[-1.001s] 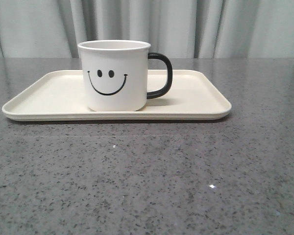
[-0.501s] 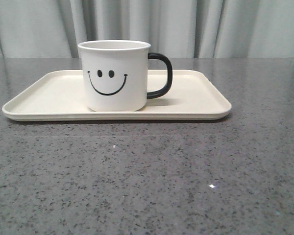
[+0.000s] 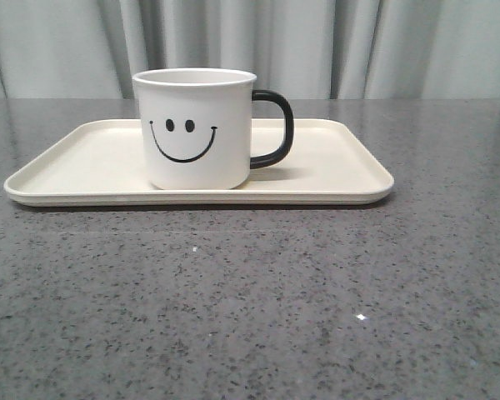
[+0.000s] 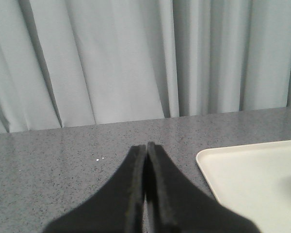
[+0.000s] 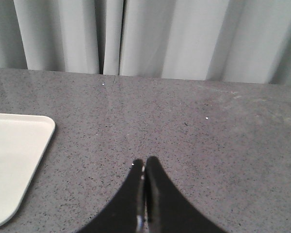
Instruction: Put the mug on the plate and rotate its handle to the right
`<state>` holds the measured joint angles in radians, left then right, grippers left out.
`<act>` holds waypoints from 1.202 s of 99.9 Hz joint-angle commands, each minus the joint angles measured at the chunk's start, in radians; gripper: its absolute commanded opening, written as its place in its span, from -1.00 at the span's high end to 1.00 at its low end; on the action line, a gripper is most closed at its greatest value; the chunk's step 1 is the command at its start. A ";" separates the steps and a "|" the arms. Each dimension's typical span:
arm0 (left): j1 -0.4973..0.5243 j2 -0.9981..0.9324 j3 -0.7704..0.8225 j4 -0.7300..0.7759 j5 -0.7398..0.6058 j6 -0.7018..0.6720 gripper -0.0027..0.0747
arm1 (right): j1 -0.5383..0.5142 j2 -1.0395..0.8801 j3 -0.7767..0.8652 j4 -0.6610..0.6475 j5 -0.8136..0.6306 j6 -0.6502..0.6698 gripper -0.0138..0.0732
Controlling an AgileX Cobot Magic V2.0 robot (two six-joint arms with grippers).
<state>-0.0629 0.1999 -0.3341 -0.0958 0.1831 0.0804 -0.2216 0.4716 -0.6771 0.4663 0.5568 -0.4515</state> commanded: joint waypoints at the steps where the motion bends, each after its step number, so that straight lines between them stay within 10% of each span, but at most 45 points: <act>1: -0.009 -0.066 0.085 -0.019 -0.174 0.003 0.98 | -0.003 0.000 -0.023 0.017 -0.080 -0.001 0.96; 30: -0.009 -0.202 0.347 -0.021 -0.385 0.001 0.98 | -0.003 0.000 -0.023 0.017 -0.080 -0.001 0.96; 120: -0.005 -0.231 0.343 0.020 -0.330 0.003 0.98 | -0.003 0.000 -0.023 0.017 -0.080 -0.001 0.96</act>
<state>-0.0629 -0.0028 0.0017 -0.0778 -0.0788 0.0864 -0.2216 0.4716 -0.6771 0.4663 0.5568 -0.4515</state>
